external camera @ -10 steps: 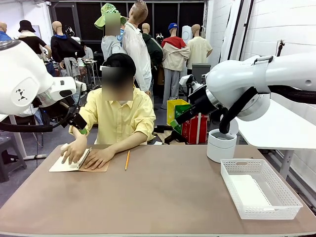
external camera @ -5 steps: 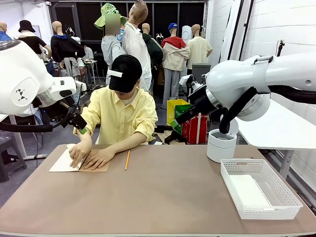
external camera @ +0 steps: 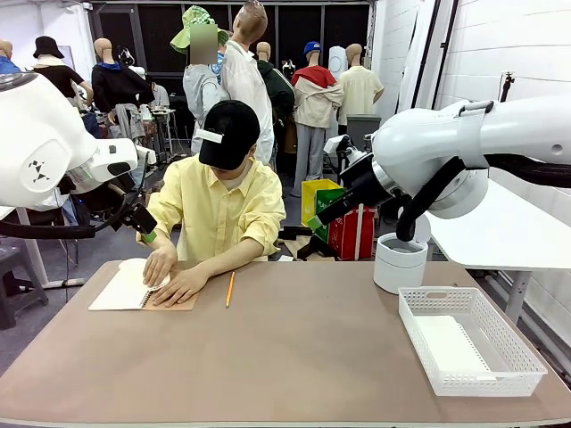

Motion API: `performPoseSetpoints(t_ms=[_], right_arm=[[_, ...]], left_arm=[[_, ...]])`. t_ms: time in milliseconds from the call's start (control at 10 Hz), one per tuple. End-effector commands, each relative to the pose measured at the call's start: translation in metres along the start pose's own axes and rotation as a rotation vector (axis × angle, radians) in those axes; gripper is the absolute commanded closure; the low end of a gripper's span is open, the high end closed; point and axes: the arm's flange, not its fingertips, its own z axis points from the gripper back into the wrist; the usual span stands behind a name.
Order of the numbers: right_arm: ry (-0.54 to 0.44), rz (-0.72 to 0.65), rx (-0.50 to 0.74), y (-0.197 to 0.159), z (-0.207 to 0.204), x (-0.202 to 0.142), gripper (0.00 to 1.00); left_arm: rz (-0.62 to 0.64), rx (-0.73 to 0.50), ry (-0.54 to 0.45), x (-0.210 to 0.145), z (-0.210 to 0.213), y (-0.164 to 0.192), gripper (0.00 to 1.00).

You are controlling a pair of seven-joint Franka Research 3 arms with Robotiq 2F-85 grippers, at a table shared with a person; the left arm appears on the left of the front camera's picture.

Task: Sort the paper based on its condition.
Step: If a person hands you a paper, place it in the Organizing basket , and if it's crumpled, put it in the Trash can.

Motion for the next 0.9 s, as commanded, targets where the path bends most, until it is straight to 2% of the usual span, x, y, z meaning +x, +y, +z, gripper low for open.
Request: performPoseSetpoints(t_ms=[0,800], right_arm=[[0.003,-0.005,-0.003,0.0007,-0.0001,0.0003,0.00],[0.003,-0.005,-0.003,0.0007,-0.0001,0.0003,0.00]], left_arm=[[-0.002,0.004,0.000,-0.0002,0.0004,0.0014,0.00],[-0.002,0.004,0.000,-0.0002,0.0004,0.0014,0.00]])
